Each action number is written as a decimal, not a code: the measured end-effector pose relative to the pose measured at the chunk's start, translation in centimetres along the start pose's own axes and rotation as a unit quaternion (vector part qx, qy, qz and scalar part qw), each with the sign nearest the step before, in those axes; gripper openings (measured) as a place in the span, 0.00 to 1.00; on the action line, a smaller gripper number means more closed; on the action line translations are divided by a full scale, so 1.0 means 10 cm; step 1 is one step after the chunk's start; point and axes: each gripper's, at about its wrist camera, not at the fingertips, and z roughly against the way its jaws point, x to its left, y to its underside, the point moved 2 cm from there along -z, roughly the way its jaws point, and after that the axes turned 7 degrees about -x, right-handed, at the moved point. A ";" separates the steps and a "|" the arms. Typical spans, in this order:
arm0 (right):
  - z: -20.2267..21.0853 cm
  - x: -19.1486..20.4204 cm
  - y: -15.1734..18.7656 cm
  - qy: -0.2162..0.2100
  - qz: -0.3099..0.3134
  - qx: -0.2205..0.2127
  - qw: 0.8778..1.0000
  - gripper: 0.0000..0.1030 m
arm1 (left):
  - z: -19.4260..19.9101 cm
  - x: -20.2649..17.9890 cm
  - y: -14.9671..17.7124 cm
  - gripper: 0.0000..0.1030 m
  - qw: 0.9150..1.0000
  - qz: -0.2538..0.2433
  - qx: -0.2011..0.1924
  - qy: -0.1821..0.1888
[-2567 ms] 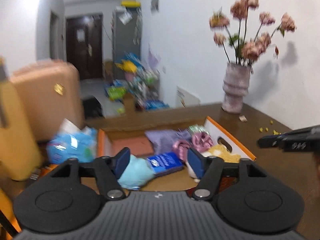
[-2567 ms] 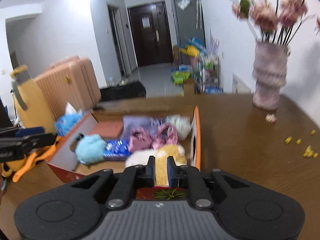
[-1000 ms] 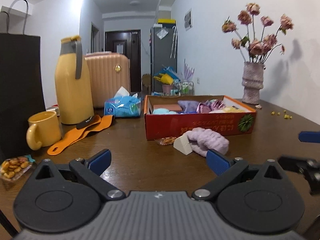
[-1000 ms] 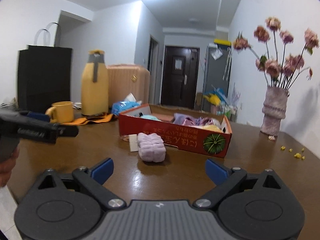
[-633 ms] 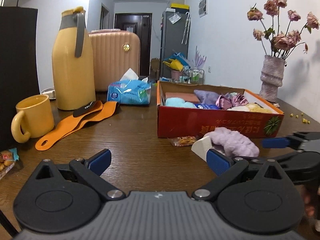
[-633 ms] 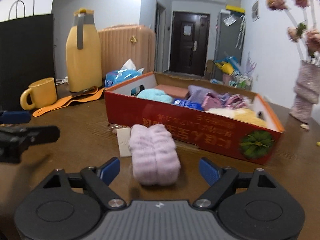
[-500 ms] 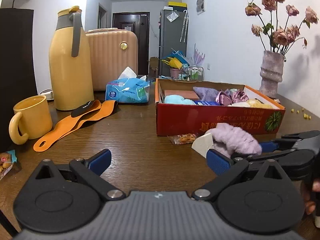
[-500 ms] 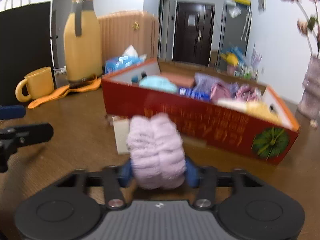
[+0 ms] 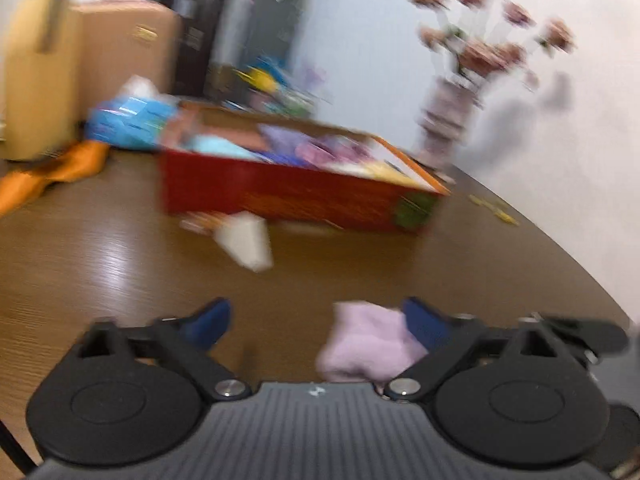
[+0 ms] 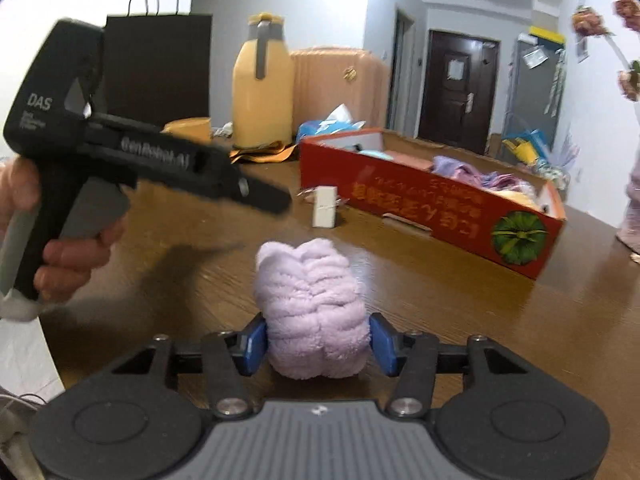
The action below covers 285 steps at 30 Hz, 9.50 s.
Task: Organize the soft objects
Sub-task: 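Hold the lilac towel with the right tool while the left tool grasps it too, then carry the lilac towel with both tools into the box and release, then withdraw both tools from the box toward the table, then close the right tool on the small white block, then lift the white block with the right tool while the left tool grasps the snack packet, then carry the block and snack packet with both tools into the box and release, then withdraw both tools from the box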
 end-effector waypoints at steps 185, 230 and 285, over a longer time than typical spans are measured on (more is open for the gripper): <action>0.40 -0.23 -0.15 0.104 -0.170 -0.045 0.979 0.17 | 0.61 -0.18 0.10 0.13 0.991 -0.077 -0.039 -0.101; -1.68 -1.57 -1.18 0.069 -0.241 -0.022 0.968 0.43 | -1.69 0.43 -1.36 0.42 0.999 0.029 0.002 -0.042; 1.32 0.48 -0.10 0.229 -0.068 -0.178 0.955 1.00 | 1.84 -0.35 0.37 1.00 0.951 -0.112 -0.236 -0.167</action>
